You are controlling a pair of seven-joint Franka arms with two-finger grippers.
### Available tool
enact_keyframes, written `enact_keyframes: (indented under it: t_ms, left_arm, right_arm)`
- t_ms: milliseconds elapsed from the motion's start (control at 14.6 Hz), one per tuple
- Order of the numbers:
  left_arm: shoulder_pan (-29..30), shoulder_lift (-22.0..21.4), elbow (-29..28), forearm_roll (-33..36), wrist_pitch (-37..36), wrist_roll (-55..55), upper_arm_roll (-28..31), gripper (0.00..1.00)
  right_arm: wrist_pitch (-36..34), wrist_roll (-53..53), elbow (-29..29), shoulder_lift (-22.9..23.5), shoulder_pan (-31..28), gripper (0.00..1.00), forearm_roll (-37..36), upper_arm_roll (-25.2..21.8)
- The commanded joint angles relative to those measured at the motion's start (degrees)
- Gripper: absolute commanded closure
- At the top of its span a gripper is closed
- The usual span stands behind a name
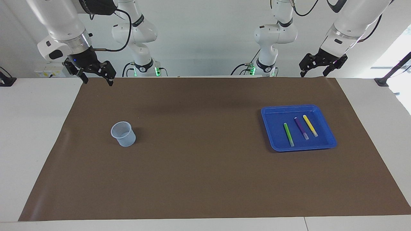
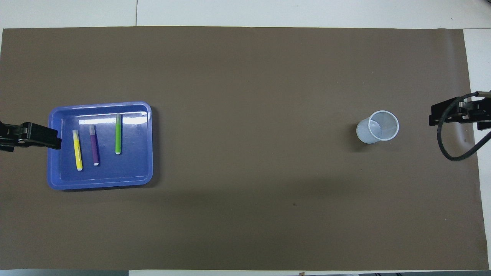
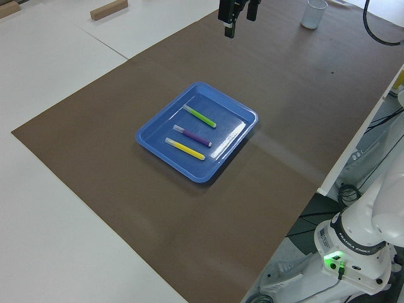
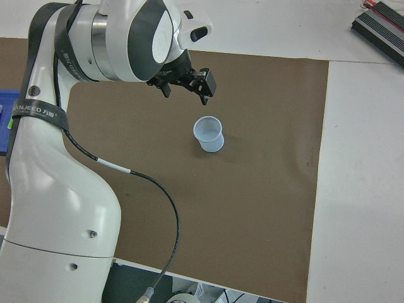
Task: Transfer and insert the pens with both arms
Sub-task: 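Move the left gripper over the yellow pen in the blue tray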
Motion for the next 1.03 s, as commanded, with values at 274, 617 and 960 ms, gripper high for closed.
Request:
enact_keyframes:
  t_ms: [274,617,960]
  left_arm:
    - [0.44,-0.55,-0.56,-0.02,0.62,-0.07,-0.39,0.00]
    - [0.53,-0.81,-1.08,-0.02,0.35,-0.60,-0.22,0.00]
    - [0.79,-0.20,-5.03,-0.11,6.05,0.10,1.62,0.00]
  right_arm:
    - [0.90,0.39,-1.57,-1.41,-0.46,0.00,-0.23,1.11]
    - [0.90,0.39,-1.57,-1.41,-0.11,0.00,1.52,1.02]
    - [0.99,0.48,-1.74,-1.41,-0.11,0.00,1.61,1.02]
